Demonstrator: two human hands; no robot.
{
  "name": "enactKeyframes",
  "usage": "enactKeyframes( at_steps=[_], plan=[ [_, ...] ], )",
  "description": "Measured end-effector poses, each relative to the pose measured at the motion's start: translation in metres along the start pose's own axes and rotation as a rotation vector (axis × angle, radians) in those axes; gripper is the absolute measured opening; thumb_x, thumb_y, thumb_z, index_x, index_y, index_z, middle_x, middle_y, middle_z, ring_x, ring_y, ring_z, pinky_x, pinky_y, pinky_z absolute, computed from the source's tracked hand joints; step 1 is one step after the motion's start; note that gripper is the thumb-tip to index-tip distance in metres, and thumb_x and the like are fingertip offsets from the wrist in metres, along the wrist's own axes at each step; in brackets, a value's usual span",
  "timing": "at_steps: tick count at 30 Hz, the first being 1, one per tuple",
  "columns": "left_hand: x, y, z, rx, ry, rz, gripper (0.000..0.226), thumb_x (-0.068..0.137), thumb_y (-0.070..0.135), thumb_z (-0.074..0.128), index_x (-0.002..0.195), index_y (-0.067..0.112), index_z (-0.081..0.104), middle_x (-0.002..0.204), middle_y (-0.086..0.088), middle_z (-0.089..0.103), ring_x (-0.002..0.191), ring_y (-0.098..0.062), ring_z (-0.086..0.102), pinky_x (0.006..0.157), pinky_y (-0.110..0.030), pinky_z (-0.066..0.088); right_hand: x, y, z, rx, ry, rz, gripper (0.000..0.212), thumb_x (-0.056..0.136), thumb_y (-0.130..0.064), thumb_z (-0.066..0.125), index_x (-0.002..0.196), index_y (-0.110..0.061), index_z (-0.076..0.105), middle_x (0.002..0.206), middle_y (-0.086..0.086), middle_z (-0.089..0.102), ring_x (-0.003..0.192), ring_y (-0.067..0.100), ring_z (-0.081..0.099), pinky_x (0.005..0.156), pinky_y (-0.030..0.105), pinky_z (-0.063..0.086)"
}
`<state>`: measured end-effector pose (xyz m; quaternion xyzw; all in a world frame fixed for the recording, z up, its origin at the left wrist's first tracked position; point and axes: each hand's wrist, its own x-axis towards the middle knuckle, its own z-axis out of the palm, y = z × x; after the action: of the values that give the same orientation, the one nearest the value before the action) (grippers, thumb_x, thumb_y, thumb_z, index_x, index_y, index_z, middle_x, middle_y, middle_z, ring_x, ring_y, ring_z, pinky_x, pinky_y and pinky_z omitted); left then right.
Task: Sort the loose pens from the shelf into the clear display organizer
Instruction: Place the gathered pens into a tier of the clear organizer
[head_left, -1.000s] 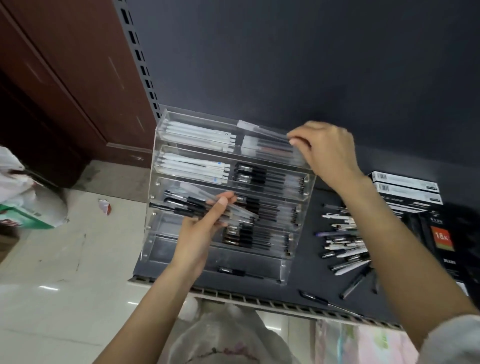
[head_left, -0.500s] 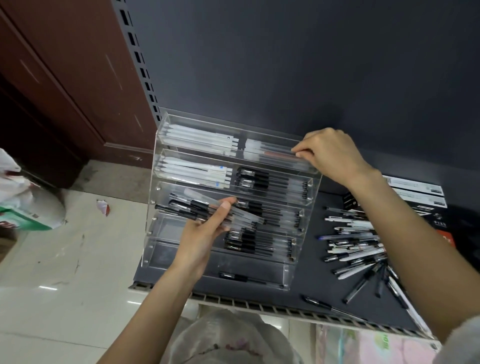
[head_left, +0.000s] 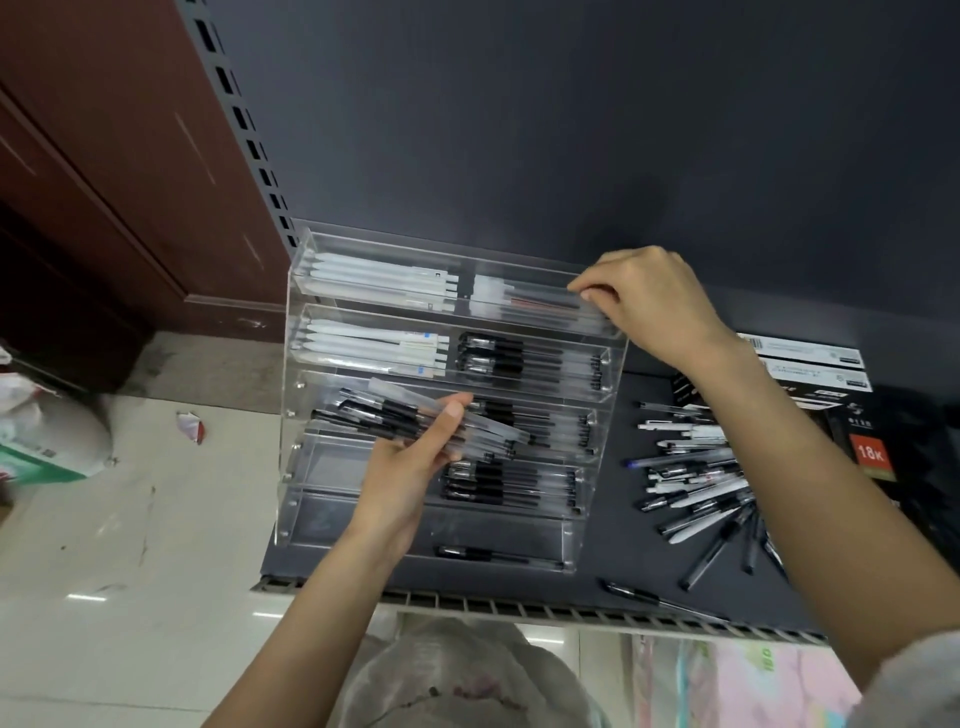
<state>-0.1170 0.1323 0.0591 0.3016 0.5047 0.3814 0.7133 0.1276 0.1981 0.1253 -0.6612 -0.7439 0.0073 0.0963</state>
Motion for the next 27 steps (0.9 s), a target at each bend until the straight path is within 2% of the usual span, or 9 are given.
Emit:
enactKeyframes(
  at_steps=[3, 5, 6, 9, 14, 19, 22, 24, 27],
  plan=[
    [0.000, 0.002, 0.002, -0.010, 0.005, 0.024, 0.019, 0.087, 0.024, 0.062, 0.103, 0.019, 0.071, 0.096, 0.007, 0.074, 0.090, 0.000, 0.067, 0.071, -0.009, 0.049, -0.018, -0.026, -0.007, 0.284, 0.128, -0.017, 0.013, 0.090, -0.017, 0.063, 0.098, -0.018, 0.073, 0.092, -0.008, 0.071, 0.079, 0.009, 0.066, 0.075, 0.028, 0.054],
    [0.000, 0.004, 0.004, 0.006, 0.005, 0.058, 0.021, 0.084, 0.025, 0.064, 0.102, 0.019, 0.072, 0.100, 0.002, 0.074, 0.095, -0.007, 0.067, 0.075, -0.013, 0.051, -0.034, -0.052, -0.010, 0.485, 0.036, -0.032, 0.013, 0.087, -0.021, 0.066, 0.098, -0.020, 0.073, 0.090, -0.014, 0.070, 0.080, 0.000, 0.065, 0.073, 0.013, 0.051],
    [0.000, 0.004, 0.005, 0.015, 0.004, 0.074, 0.024, 0.081, 0.027, 0.065, 0.102, 0.019, 0.072, 0.101, 0.001, 0.074, 0.097, -0.011, 0.067, 0.078, -0.017, 0.052, -0.041, -0.063, -0.009, 0.532, -0.049, -0.031, 0.013, 0.086, -0.024, 0.067, 0.097, -0.021, 0.073, 0.088, -0.016, 0.070, 0.081, -0.003, 0.064, 0.072, 0.010, 0.049],
    [-0.001, 0.007, 0.007, 0.027, -0.019, 0.110, 0.030, 0.078, 0.031, 0.066, 0.104, 0.017, 0.071, 0.102, -0.002, 0.073, 0.101, -0.016, 0.067, 0.084, -0.027, 0.050, -0.051, -0.076, -0.001, 0.596, -0.232, 0.014, 0.015, 0.082, -0.030, 0.071, 0.095, -0.024, 0.072, 0.083, -0.017, 0.070, 0.080, -0.005, 0.064, 0.071, 0.011, 0.050],
    [-0.001, 0.010, 0.010, 0.005, -0.062, 0.150, 0.034, 0.075, 0.030, 0.067, 0.105, 0.016, 0.070, 0.101, -0.001, 0.074, 0.099, -0.012, 0.067, 0.077, -0.018, 0.051, -0.052, -0.075, 0.002, 0.702, -0.277, 0.082, 0.016, 0.079, -0.021, 0.075, 0.094, -0.023, 0.071, 0.080, -0.015, 0.069, 0.078, -0.003, 0.064, 0.073, 0.016, 0.051],
    [-0.003, 0.012, 0.013, -0.008, -0.112, 0.182, 0.026, 0.075, 0.027, 0.065, 0.099, 0.019, 0.071, 0.097, 0.002, 0.074, 0.094, -0.009, 0.068, 0.072, -0.014, 0.050, -0.053, -0.075, 0.000, 0.705, -0.397, 0.018, 0.017, 0.080, -0.023, 0.074, 0.096, -0.025, 0.071, 0.082, -0.015, 0.070, 0.080, -0.003, 0.064, 0.074, 0.017, 0.052],
    [-0.003, 0.011, 0.015, -0.020, -0.108, 0.187, 0.021, 0.076, 0.027, 0.065, 0.095, 0.021, 0.072, 0.094, 0.007, 0.074, 0.091, -0.005, 0.067, 0.071, -0.014, 0.049, -0.050, -0.071, -0.003, 0.682, -0.293, 0.030, 0.014, 0.080, -0.019, 0.074, 0.092, -0.026, 0.072, 0.079, -0.019, 0.069, 0.079, -0.005, 0.064, 0.073, 0.011, 0.049],
    [-0.002, 0.012, 0.013, -0.005, -0.106, 0.170, 0.018, 0.080, 0.024, 0.064, 0.096, 0.022, 0.072, 0.087, 0.012, 0.073, 0.082, 0.000, 0.064, 0.071, -0.012, 0.048, -0.040, -0.057, -0.007, 0.564, -0.106, 0.048, 0.014, 0.080, -0.018, 0.073, 0.092, -0.026, 0.073, 0.080, -0.019, 0.069, 0.077, -0.003, 0.064, 0.073, 0.010, 0.049],
    [0.001, 0.009, 0.008, 0.049, -0.105, 0.123, 0.016, 0.085, 0.022, 0.062, 0.097, 0.025, 0.072, 0.077, 0.012, 0.070, 0.074, -0.002, 0.061, 0.073, -0.011, 0.048, -0.016, -0.025, -0.008, 0.281, 0.139, 0.100, 0.012, 0.082, -0.020, 0.072, 0.093, -0.023, 0.073, 0.083, -0.010, 0.071, 0.073, 0.005, 0.064, 0.074, 0.030, 0.055]
  ],
)
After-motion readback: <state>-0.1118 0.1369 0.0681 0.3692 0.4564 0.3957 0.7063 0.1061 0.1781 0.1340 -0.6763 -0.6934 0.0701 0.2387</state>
